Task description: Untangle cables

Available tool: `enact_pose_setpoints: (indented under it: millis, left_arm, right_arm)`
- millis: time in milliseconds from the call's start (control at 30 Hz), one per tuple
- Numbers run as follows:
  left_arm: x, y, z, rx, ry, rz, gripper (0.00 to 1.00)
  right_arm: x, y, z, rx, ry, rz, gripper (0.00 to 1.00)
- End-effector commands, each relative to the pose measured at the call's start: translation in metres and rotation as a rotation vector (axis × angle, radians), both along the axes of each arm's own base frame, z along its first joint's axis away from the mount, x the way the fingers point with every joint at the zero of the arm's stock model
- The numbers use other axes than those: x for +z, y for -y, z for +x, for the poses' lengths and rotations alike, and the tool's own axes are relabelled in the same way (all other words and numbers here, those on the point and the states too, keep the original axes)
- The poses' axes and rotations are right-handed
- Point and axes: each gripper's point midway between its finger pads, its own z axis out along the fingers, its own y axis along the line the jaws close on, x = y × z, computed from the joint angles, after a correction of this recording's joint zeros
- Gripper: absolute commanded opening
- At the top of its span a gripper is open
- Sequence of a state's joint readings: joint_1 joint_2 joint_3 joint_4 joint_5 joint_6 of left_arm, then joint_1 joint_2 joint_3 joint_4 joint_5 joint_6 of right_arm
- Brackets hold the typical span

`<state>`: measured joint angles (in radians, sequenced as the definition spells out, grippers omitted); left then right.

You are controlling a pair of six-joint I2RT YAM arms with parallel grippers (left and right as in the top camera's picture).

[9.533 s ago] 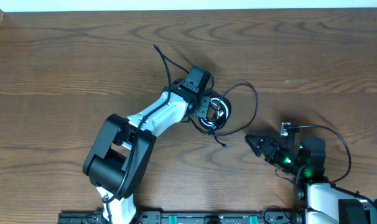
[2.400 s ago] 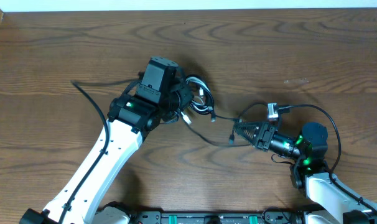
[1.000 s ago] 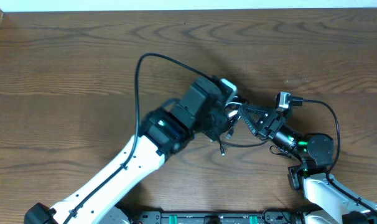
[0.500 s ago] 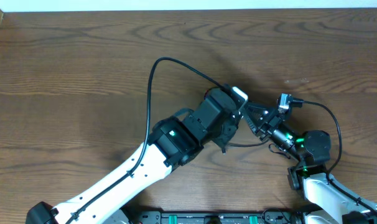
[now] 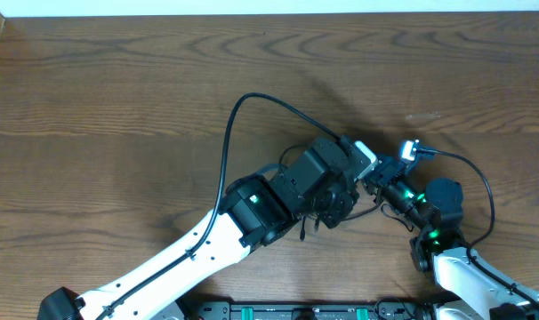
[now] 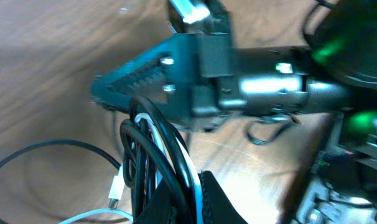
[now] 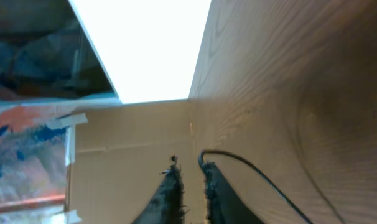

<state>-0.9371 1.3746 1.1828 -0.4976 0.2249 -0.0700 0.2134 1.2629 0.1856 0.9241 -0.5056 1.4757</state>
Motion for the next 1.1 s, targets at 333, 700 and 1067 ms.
enact_pose_setpoints:
  millis: [333,700,1067]
  left_arm:
    - [0.05,0.009,-0.008,-0.071,0.072,-0.166,0.08]
    - [0.053,-0.017,0.031,0.107,0.039,-0.187,0.08]
    - [0.052,-0.021,0.035,0.121,0.039,-0.186,0.08]
  right_arm:
    - [-0.017,0.0,-0.003,0.057,0.148,-0.268,0.13]
    - [-0.013,-0.028,-0.034,0.314,0.281,-0.303,0.44]
    - [0.012,-0.049,-0.068,0.537,0.403,-0.199,0.72]
